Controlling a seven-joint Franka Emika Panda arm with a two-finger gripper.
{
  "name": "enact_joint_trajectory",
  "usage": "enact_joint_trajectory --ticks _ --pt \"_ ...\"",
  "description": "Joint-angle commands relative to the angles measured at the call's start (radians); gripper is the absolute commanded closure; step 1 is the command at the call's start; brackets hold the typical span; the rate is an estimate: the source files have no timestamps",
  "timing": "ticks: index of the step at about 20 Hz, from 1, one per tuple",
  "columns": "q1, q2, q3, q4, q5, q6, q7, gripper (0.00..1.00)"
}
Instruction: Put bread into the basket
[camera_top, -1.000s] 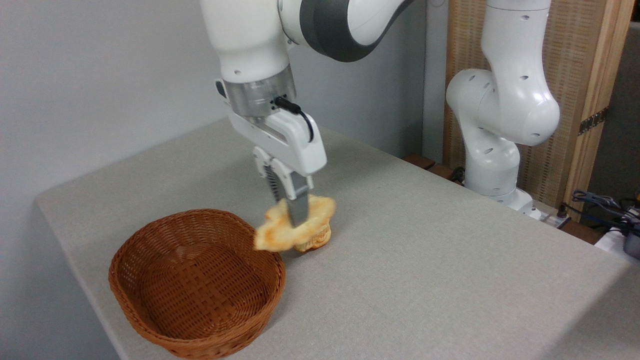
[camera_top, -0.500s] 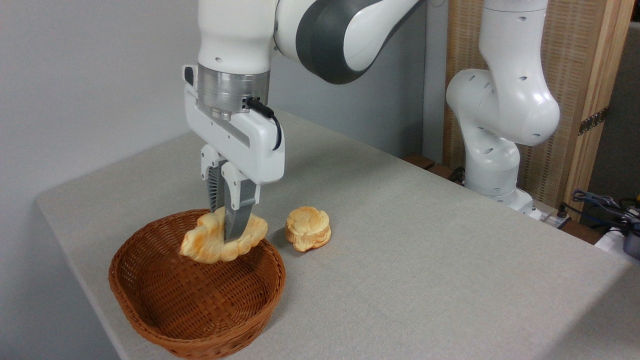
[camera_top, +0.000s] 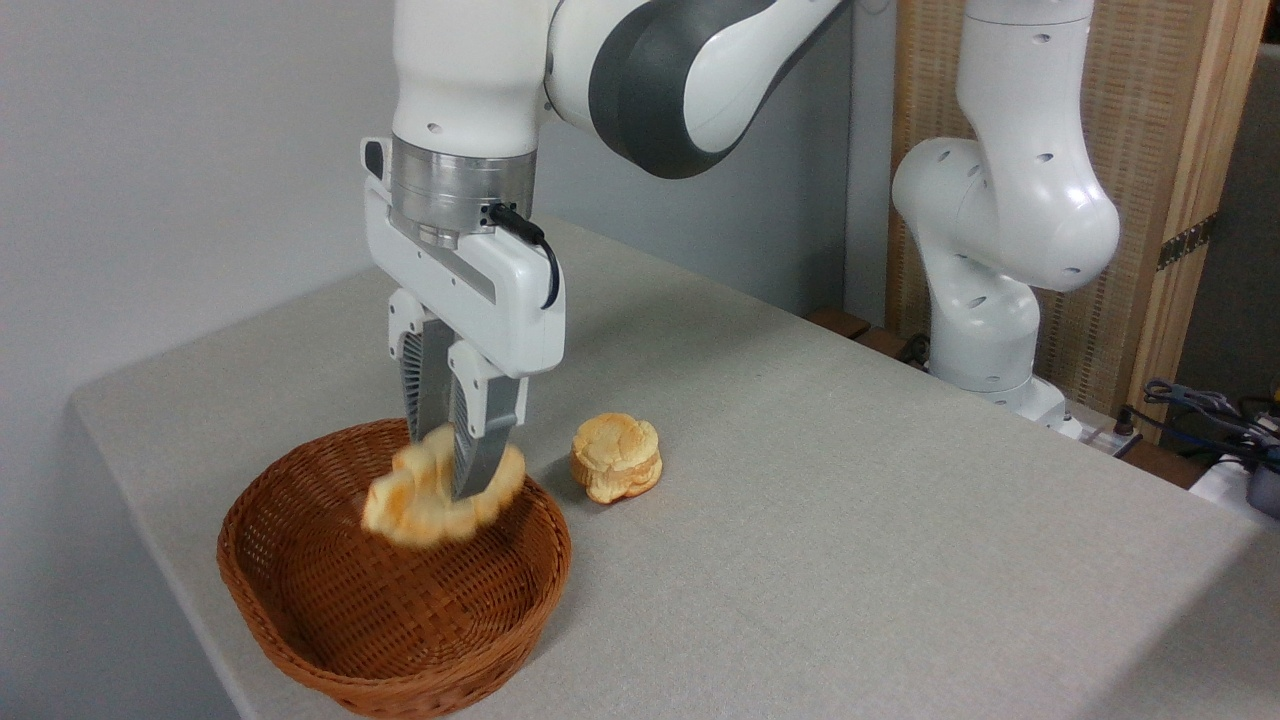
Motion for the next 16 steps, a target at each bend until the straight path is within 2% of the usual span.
enact_joint_trajectory --ticks 1,8,11,16 --pt "-0.002 -0.001 0.007 0.006 -0.015 0.007 0.012 0.0" --pt "0.001 -0.012 0.009 0.008 -0.015 -0.017 0.01 0.0" --pt "0.001 -0.035 0.043 0.009 -0.006 -0.12 0.01 0.0" --pt "0.001 -0.053 0.055 0.009 0.003 -0.264 0.015 0.0"
